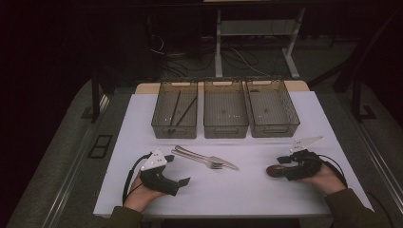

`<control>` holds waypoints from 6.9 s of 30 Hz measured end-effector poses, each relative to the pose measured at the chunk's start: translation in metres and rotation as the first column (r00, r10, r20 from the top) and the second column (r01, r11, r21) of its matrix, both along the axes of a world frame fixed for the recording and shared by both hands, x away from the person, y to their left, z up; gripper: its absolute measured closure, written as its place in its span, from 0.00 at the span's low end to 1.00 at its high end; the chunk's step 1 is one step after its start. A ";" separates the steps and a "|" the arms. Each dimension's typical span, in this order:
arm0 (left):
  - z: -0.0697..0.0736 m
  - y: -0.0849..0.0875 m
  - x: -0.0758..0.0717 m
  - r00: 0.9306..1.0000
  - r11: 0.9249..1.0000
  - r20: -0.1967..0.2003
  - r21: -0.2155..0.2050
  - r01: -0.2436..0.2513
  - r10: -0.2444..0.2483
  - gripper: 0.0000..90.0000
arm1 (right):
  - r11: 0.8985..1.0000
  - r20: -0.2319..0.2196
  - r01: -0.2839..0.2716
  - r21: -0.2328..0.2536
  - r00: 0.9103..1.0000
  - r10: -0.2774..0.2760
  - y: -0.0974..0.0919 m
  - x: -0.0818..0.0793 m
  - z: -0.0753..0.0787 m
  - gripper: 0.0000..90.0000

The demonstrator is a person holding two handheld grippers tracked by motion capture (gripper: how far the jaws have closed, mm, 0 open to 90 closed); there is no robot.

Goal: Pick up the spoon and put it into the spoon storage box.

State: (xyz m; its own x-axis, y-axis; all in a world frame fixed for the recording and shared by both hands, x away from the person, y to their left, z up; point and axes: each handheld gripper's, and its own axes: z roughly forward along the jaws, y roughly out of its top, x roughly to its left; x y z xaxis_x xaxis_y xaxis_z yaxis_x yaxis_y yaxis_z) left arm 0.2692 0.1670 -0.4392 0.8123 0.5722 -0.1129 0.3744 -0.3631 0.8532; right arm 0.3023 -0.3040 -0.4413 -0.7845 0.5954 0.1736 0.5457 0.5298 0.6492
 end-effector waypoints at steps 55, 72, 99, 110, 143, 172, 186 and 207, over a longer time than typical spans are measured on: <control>-0.001 -0.005 0.000 1.000 1.000 0.001 0.009 0.022 -0.022 0.00 | 0.977 -0.013 -0.196 -0.087 0.981 0.195 -0.007 -0.010 0.000 0.86; -0.001 -0.008 0.001 0.999 0.999 0.003 0.005 0.044 -0.044 0.00 | 0.985 -0.033 -0.155 -0.079 0.988 0.153 -0.005 -0.009 0.003 0.89; 0.000 -0.008 0.001 0.998 0.999 0.019 0.015 0.051 -0.052 0.00 | 0.998 -0.008 0.040 0.040 0.999 -0.040 0.002 0.012 0.031 0.89; 0.000 -0.011 0.003 0.998 0.998 0.019 0.012 0.061 -0.061 0.00 | 0.994 0.022 0.068 0.087 0.997 -0.070 0.012 0.024 0.043 0.89; 0.000 -0.014 0.003 0.998 0.998 0.030 0.013 0.058 -0.058 0.00 | 0.985 0.071 0.139 0.104 0.987 -0.147 0.081 0.095 0.093 0.89; 0.002 -0.015 0.001 0.996 0.997 0.045 0.021 0.072 -0.073 0.00 | 0.977 0.056 0.195 0.084 0.978 -0.200 0.167 0.177 0.105 0.89; 0.002 -0.017 0.000 0.995 0.996 0.048 0.029 0.086 -0.087 0.00 | 0.979 0.047 0.189 0.075 0.980 -0.193 0.187 0.199 0.089 0.89; 0.002 -0.018 0.000 0.995 0.995 0.048 0.034 0.089 -0.091 0.00 | 0.982 0.028 0.189 0.025 0.981 -0.190 0.189 0.197 0.057 0.75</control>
State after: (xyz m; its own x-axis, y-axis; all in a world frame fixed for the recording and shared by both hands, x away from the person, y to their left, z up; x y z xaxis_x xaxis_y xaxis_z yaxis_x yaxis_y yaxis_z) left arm 0.2693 0.1486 -0.4372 0.8647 0.4993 -0.0543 0.2966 -0.4204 0.8575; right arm 0.4989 -0.1147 -0.3845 -0.6629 0.7300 0.1664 0.6150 0.4042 0.6770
